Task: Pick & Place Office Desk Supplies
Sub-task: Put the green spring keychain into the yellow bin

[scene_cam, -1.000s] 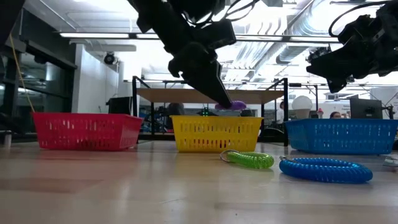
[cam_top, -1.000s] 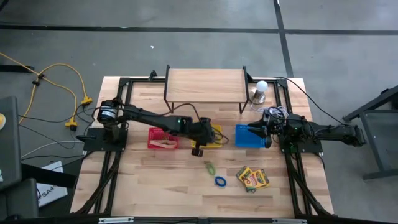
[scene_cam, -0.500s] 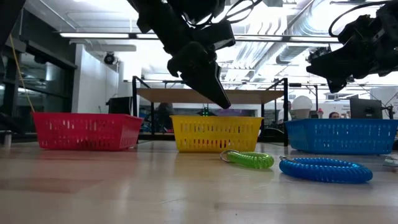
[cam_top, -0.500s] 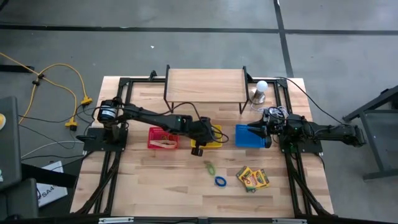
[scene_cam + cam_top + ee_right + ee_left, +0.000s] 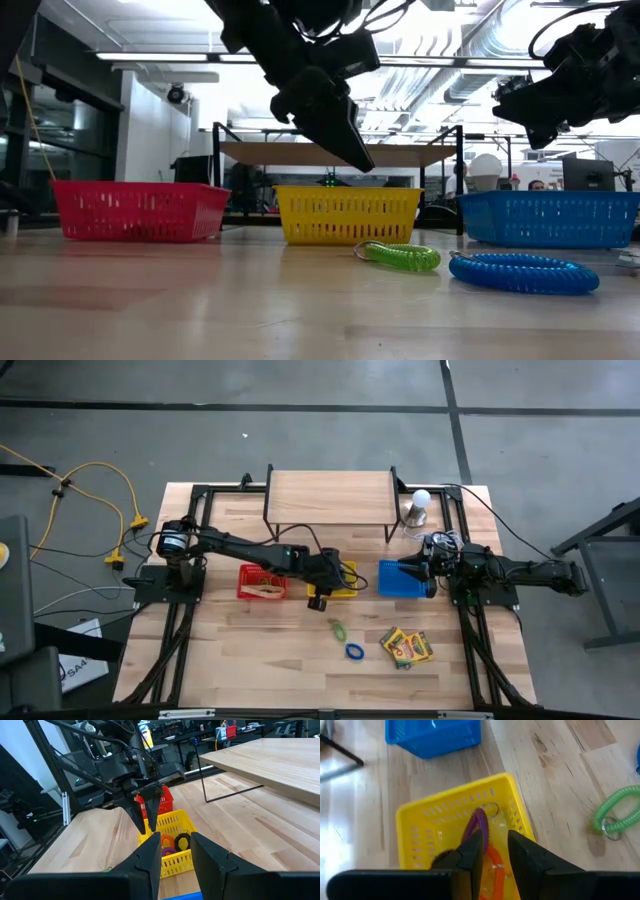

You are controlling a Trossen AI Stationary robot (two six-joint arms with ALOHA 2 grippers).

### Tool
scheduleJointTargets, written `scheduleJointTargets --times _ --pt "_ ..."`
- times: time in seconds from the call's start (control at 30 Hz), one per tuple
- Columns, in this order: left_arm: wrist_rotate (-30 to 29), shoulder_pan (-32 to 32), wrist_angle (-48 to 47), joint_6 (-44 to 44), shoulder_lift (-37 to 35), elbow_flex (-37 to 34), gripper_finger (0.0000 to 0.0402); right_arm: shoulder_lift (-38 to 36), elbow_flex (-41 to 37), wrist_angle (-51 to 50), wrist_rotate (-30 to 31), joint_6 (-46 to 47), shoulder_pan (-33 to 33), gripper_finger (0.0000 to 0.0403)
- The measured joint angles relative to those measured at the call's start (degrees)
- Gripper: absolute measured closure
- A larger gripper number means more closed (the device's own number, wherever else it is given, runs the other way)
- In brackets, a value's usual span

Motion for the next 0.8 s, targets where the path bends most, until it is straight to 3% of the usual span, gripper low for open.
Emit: scheduleJointTargets --times 0.37,0.63,0.8 --pt "3.62 -4.81 1.11 0.74 -1.11 0.13 0.0315 0.02 0.01 0.02 0.0 0.0 0.0 0.0309" --pt "3.6 -13.4 1.57 -1.8 -1.03 0.07 0.0315 0.02 -0.01 0.17 0.0 0.0 0.0 0.0309" --pt "1.74 -15.34 2.6 -0.46 -0.98 0.04 0.0315 0.02 0.01 0.22 0.0 0.0 0.01 0.0309"
